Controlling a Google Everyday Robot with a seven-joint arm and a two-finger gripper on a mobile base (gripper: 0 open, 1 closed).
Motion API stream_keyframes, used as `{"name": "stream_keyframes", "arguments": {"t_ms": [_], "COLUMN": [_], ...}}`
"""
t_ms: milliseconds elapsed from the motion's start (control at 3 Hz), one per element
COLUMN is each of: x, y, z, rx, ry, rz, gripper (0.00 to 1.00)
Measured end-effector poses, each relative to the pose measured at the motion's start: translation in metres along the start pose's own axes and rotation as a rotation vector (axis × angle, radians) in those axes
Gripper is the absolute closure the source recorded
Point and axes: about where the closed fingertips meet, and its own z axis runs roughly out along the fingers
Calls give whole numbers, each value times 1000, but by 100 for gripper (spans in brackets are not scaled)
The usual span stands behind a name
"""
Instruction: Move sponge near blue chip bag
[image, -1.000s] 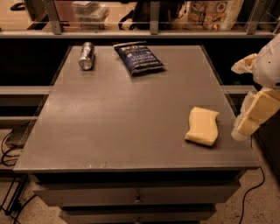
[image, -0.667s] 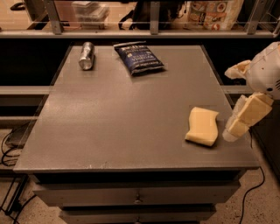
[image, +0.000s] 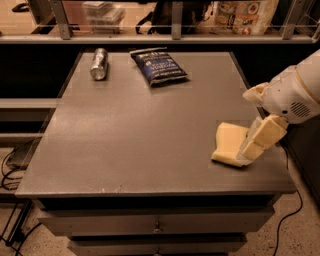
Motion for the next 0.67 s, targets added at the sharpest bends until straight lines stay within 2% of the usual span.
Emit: {"name": "stream_keyframes", "arguments": {"t_ms": [667], "x": [13], "y": [-6], "z": [38], "rx": [-12], "ry": [17], "rz": [57], "gripper": [0]}}
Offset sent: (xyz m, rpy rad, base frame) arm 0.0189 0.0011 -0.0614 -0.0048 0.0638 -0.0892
